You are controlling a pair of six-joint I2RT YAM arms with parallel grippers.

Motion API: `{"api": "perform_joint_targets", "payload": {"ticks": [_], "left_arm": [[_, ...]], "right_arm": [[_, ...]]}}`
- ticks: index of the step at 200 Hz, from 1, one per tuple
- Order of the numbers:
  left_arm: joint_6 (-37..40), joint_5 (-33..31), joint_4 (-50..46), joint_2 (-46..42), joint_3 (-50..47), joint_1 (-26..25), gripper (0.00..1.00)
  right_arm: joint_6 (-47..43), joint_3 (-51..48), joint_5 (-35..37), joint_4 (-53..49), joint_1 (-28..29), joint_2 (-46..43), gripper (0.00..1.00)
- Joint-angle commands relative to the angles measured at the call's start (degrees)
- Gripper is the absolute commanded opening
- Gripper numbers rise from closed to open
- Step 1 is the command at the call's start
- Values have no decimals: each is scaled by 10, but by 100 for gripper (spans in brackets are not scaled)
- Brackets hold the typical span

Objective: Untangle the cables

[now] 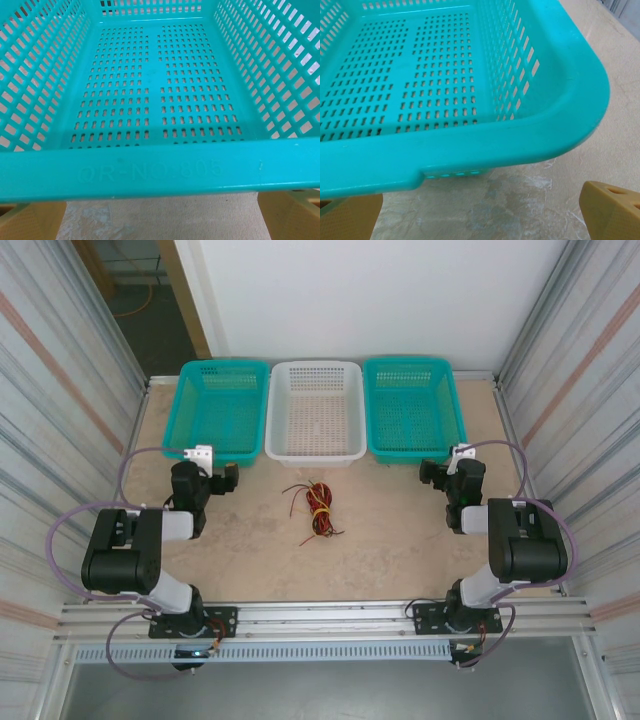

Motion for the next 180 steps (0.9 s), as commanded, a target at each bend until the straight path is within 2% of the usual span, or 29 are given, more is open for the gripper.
{"api": "perform_joint_targets", "payload": {"ticks": [1,29,36,48,56,66,83,98,112,125,137,144,160,171,180], "left_arm": [[9,-3,3,-2,5,-1,99],[9,-6,7,-5,2,-2,99],[9,-26,-7,-13,9,-6,99],[8,-70,-136,-64,54,-17,99],[1,-121,-211,-95,86,-28,99],[-28,-176,-268,-129,108,-40,99],[-119,-165,-368,-188,129,-43,99],[-190,-195,-413,-248,122,-63,98],[-239,-245,-448,-297,106,-93,98],[-276,-258,-497,-334,104,-112,96],[-295,-260,-541,-358,107,-135,94],[-306,-262,-566,-370,114,-151,93],[-319,-244,-612,-395,131,-187,91],[-328,-226,-646,-410,147,-210,90],[-329,-211,-670,-417,160,-229,90]], "right_arm": [[9,1,-6,5,0,-6,99],[8,0,-4,11,1,-8,99],[11,5,26,-3,8,-17,99],[18,32,112,-95,28,-61,99],[31,53,133,-163,30,-95,99],[56,71,140,-232,32,-138,99],[107,72,169,-327,38,-213,99],[162,64,182,-402,38,-273,99],[190,61,177,-467,39,-318,99],[226,57,184,-518,39,-373,99],[314,68,213,-605,31,-415,99],[353,77,198,-651,18,-438,99],[345,84,95,-682,4,-474,99],[361,100,97,-720,39,-470,99],[362,117,110,-749,95,-445,99]]}}
